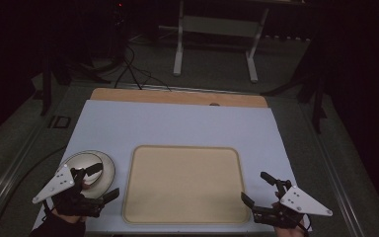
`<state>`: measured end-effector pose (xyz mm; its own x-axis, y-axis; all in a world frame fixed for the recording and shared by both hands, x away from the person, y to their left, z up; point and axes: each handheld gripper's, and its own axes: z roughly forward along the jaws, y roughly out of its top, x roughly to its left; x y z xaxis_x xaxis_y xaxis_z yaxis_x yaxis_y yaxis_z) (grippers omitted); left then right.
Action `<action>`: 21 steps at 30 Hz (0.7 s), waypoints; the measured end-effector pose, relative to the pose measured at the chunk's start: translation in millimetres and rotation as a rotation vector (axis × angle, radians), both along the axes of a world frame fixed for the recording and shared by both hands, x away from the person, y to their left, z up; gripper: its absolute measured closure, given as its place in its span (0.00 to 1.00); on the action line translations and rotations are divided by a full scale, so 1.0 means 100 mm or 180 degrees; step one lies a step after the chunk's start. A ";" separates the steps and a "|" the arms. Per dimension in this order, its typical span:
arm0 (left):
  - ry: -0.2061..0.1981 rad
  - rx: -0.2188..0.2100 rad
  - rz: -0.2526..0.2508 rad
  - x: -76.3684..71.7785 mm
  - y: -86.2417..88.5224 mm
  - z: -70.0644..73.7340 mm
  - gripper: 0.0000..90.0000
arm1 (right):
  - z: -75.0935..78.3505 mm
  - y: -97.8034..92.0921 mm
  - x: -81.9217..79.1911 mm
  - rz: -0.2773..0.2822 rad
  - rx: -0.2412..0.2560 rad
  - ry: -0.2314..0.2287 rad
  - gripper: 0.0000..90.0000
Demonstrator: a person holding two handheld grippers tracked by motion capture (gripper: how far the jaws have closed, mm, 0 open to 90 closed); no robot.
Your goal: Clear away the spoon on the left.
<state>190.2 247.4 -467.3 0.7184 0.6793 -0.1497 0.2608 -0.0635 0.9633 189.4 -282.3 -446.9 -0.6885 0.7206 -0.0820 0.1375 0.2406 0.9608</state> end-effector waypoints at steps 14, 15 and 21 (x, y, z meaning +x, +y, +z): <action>0.0117 0.0227 -0.0396 -0.03 -0.19 0.09 0.01 | 0.04 0.01 -0.04 0.0004 0.0001 0.0016 0.15; 0.0116 0.0243 -0.0430 -0.03 -0.20 0.11 0.01 | 0.05 0.01 -0.04 0.0011 0.0012 0.0022 0.15; 0.0085 0.0278 -0.0568 -0.05 -0.26 0.25 0.01 | 0.06 0.02 -0.06 -0.0005 0.0003 -0.0035 0.15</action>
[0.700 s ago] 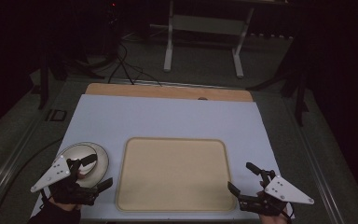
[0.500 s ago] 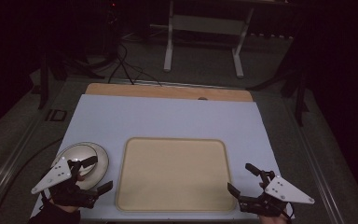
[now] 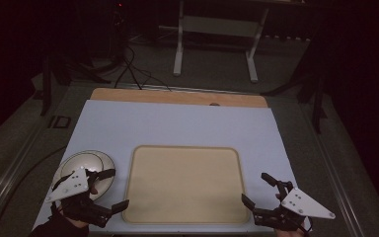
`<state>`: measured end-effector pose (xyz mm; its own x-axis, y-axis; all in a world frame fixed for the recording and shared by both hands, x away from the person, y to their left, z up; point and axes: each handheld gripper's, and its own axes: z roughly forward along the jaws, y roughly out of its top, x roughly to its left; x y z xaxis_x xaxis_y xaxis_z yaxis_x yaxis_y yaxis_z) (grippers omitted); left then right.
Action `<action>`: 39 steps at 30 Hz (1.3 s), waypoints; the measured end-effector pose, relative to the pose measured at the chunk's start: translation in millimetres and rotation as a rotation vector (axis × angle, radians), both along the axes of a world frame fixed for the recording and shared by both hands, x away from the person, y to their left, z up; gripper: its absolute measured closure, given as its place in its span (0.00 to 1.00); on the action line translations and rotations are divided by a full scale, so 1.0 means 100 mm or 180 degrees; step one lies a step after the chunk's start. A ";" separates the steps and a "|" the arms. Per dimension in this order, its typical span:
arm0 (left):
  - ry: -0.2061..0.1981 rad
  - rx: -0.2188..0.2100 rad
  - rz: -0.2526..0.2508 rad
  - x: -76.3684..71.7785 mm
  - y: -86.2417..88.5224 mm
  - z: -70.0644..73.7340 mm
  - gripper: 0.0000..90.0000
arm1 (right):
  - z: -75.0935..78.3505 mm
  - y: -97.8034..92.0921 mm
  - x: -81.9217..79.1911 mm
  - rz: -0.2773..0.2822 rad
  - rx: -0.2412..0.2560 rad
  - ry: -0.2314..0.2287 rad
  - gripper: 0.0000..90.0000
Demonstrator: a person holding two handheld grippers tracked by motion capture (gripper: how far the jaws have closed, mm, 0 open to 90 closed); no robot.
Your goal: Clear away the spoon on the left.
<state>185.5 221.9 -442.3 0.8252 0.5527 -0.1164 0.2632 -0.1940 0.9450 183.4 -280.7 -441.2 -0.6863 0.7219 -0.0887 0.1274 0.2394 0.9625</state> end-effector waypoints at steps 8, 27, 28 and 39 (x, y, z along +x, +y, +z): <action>-0.0088 0.0130 -0.0068 0.02 -0.04 0.24 0.02 | -0.01 0.01 0.01 -0.0015 -0.0019 -0.0009 0.15; -0.0084 0.0173 0.0349 0.15 0.25 0.55 0.05 | -0.02 0.00 0.03 -0.0010 0.0010 0.0047 0.15; -0.0075 0.0162 0.0378 0.16 0.27 0.56 0.05 | -0.02 0.00 0.03 -0.0010 0.0005 0.0048 0.15; 0.0055 0.0166 0.0612 0.19 0.50 0.54 0.07 | -0.03 0.01 0.03 -0.0009 -0.0008 0.0060 0.15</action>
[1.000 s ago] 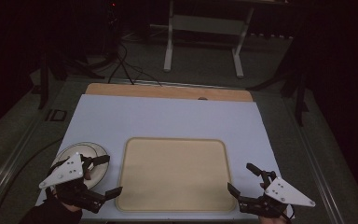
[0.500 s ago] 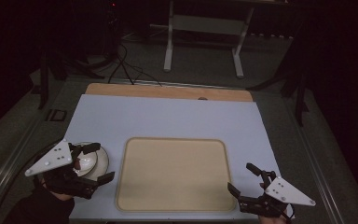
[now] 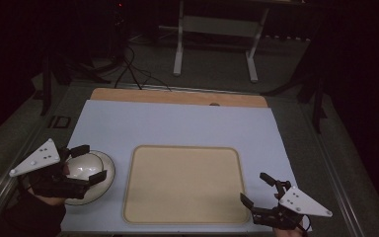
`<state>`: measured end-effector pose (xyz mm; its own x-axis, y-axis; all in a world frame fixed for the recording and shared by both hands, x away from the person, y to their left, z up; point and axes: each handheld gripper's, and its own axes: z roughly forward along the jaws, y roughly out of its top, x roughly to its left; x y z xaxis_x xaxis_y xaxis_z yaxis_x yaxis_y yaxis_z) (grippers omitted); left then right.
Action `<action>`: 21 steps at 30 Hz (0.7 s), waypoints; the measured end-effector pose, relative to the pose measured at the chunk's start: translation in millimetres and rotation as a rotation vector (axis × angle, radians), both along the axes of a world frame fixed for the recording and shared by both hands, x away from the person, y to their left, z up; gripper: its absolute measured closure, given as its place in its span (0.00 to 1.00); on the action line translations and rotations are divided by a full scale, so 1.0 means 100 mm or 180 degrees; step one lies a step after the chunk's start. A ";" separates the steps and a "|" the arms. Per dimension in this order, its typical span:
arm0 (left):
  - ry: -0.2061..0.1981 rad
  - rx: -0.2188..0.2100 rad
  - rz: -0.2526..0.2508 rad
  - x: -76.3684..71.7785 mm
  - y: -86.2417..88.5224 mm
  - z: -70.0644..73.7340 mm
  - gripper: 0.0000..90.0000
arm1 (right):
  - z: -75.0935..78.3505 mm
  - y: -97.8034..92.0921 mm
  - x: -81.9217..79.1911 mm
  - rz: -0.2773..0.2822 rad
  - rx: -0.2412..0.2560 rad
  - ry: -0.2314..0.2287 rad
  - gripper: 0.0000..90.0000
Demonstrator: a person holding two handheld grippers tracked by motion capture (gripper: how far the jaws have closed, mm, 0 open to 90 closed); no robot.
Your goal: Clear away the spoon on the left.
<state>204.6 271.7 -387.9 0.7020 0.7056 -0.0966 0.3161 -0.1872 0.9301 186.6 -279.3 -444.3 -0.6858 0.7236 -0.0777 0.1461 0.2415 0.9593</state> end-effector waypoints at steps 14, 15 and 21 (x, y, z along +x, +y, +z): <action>0.0281 -0.0073 0.0407 0.04 0.38 -0.14 0.11 | -0.01 0.02 0.00 0.0011 -0.0041 -0.0005 0.15; 0.0321 -0.0077 0.0442 0.04 0.41 -0.15 0.11 | -0.01 0.02 0.00 0.0013 -0.0043 -0.0006 0.15; 0.0495 -0.0133 0.0657 0.01 0.57 -0.25 0.12 | -0.01 0.03 0.01 0.0011 -0.0050 0.0003 0.15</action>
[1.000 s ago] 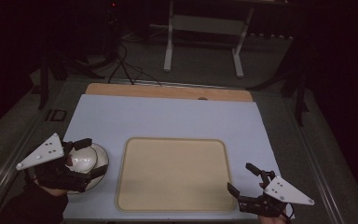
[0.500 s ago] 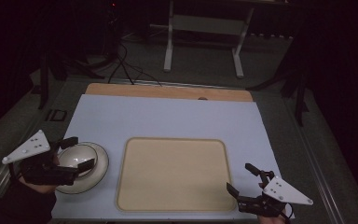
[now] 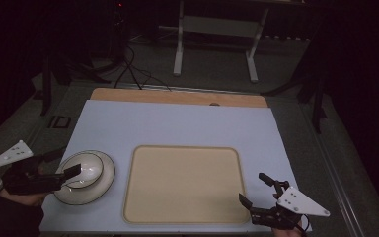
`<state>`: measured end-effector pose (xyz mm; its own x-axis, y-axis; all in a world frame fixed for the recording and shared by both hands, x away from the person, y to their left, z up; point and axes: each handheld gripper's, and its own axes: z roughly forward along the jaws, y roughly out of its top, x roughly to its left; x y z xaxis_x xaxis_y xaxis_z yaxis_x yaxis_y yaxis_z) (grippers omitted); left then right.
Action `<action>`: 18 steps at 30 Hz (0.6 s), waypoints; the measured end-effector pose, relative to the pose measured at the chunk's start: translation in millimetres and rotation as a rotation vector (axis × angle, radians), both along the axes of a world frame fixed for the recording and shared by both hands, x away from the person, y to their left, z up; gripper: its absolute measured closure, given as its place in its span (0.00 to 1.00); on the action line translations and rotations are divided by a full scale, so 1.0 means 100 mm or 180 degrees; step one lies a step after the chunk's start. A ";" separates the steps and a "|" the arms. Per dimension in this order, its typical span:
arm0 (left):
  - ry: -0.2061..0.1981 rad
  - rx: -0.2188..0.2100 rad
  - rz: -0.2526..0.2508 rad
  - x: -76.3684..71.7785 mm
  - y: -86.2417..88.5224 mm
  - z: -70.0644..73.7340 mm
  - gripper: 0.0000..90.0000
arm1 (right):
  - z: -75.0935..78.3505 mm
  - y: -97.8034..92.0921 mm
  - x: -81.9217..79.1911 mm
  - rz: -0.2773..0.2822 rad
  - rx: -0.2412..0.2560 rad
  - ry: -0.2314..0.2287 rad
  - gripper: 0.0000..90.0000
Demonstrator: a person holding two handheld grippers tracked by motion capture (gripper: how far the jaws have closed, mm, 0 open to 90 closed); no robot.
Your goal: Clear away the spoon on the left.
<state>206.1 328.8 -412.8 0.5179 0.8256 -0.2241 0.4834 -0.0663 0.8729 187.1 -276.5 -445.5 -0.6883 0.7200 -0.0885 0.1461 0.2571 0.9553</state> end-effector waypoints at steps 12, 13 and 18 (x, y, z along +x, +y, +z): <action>0.0384 -0.0071 0.0341 -0.11 0.20 -0.20 0.17 | -0.01 0.01 0.01 0.0015 -0.0025 0.0008 0.15; 0.0384 -0.0071 0.0341 -0.11 0.20 -0.20 0.17 | -0.01 0.01 0.01 0.0015 -0.0025 0.0008 0.15; 0.0565 -0.0093 0.0536 -0.20 0.31 -0.29 0.19 | -0.01 0.02 0.01 0.0016 -0.0032 0.0019 0.15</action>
<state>185.6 360.0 -442.2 0.3240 0.8887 -0.3244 0.6315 0.0521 0.7736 187.7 -274.1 -446.9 -0.6923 0.7157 -0.0916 0.1506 0.2675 0.9517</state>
